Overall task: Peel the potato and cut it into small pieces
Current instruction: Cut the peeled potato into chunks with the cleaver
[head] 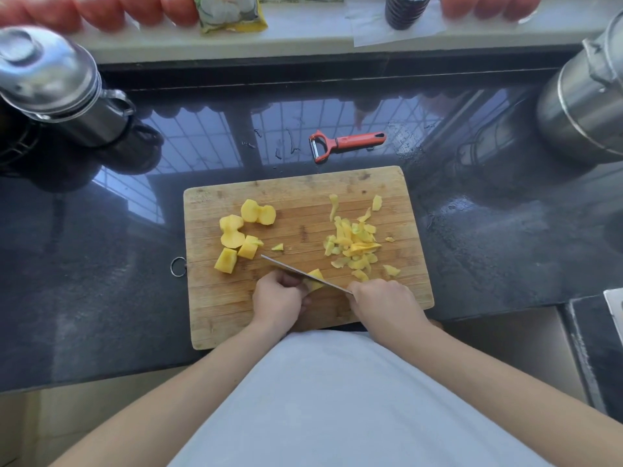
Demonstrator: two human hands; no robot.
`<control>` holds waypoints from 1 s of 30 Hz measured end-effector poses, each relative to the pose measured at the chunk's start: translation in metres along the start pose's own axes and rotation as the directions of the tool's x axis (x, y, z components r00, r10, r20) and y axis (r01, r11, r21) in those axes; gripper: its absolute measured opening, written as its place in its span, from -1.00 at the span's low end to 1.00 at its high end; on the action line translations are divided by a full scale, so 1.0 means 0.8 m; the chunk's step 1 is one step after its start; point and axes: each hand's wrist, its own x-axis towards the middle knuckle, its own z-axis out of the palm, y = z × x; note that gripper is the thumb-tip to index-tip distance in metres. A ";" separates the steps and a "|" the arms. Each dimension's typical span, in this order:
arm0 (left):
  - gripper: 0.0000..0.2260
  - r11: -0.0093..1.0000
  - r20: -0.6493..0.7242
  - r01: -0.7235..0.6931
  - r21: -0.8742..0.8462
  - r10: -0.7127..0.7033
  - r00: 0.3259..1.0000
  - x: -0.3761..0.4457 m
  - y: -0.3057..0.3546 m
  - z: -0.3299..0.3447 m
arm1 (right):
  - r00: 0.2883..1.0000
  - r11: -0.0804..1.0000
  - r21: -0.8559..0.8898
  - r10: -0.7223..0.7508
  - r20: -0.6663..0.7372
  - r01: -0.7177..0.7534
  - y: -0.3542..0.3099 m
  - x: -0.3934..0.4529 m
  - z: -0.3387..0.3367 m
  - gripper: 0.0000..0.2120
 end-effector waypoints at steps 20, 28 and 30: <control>-0.45 0.786 0.619 0.265 -0.559 0.182 0.764 -0.020 0.076 -0.062 | 0.942 0.281 0.918 -0.105 0.320 -0.280 0.040 -0.017 -0.056 -0.74; -0.83 0.997 0.328 -0.071 -0.032 0.078 0.942 -0.008 0.079 -0.056 | 0.929 0.148 0.921 -0.038 0.369 -0.360 0.050 -0.010 -0.056 -0.83; -0.78 0.731 0.251 -0.383 0.565 0.290 0.923 0.001 0.069 -0.073 | 0.931 0.133 0.921 0.030 0.364 -0.365 0.060 -0.014 -0.053 -0.83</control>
